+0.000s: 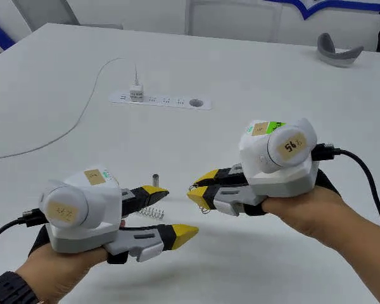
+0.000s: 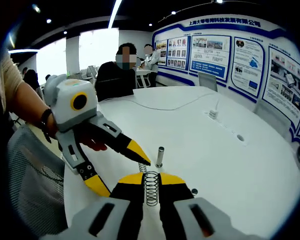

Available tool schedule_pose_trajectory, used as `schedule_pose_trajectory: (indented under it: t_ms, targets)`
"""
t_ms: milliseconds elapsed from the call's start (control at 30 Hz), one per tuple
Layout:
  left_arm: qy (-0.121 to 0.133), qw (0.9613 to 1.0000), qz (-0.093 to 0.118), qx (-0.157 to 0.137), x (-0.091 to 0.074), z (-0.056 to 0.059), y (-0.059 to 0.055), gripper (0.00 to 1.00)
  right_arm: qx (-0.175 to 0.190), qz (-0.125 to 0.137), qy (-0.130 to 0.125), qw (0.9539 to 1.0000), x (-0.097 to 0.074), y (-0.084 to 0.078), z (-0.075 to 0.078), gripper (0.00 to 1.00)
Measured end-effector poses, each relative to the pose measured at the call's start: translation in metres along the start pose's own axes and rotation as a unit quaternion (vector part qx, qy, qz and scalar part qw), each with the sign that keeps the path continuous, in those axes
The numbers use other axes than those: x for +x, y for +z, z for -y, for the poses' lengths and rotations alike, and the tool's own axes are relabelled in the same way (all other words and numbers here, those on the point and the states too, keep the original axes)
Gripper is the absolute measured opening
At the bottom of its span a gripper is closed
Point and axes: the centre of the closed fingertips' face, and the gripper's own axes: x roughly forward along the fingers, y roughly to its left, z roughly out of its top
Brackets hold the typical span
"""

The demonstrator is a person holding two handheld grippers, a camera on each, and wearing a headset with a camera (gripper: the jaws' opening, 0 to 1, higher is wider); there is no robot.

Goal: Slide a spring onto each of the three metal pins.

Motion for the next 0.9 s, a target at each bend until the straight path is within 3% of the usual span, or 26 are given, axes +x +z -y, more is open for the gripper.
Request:
schedule_pose_trajectory:
  t_ms: [367, 900]
  targets:
    - [-0.004, 0.9998, 0.016, -0.013, 0.009, 0.003, 0.01, 0.45, -0.003, 0.017, 0.011, 0.9998, -0.001, 0.012, -0.01, 0.12]
    - [0.003, 0.9993, 0.031, -0.023, 0.011, -0.001, 0.018, 0.25, -0.005, 0.022, 0.016, 0.9996, -0.002, 0.015, -0.013, 0.12]
